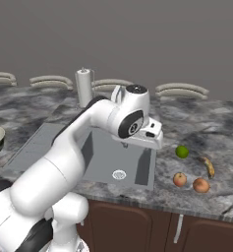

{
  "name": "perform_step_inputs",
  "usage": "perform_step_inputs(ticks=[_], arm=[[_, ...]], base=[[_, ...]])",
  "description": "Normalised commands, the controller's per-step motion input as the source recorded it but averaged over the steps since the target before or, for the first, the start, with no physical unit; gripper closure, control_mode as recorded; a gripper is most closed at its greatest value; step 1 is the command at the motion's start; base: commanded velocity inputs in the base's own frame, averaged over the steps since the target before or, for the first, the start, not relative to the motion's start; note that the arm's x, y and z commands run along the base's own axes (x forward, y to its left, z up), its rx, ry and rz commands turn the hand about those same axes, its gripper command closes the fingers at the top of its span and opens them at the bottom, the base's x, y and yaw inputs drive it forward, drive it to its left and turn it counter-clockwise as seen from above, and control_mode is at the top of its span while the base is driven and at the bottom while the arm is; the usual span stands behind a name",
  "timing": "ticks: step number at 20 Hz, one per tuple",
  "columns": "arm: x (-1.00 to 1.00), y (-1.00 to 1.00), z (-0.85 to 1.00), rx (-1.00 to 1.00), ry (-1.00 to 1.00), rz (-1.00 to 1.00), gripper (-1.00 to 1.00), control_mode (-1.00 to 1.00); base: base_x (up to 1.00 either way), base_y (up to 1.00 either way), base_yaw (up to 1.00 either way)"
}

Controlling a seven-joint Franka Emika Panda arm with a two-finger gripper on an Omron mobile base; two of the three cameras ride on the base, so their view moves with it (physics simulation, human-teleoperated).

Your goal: There is a mixed pile of frozen fruits and vegetables on the counter. Locate all the frozen vegetables and place the items in a bowl on the counter. Take all the frozen fruits and defrost them in a running sink.

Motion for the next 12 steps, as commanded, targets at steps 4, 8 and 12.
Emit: perform_step_inputs(ticks=[4,8,12], arm=[[0.00,-0.20,-0.14,0.00,0.01,-0.01,-1.00,-1.00],[0.00,-0.18,-0.12,0.00,0.01,-0.01,-1.00,-1.00],[0.00,-0.20,-0.11,0.00,0.02,-0.01,-1.00,-1.00]], base=[[0.00,0.00,0.00],[0.00,0.00,0.00],[0.00,0.00,0.00]])
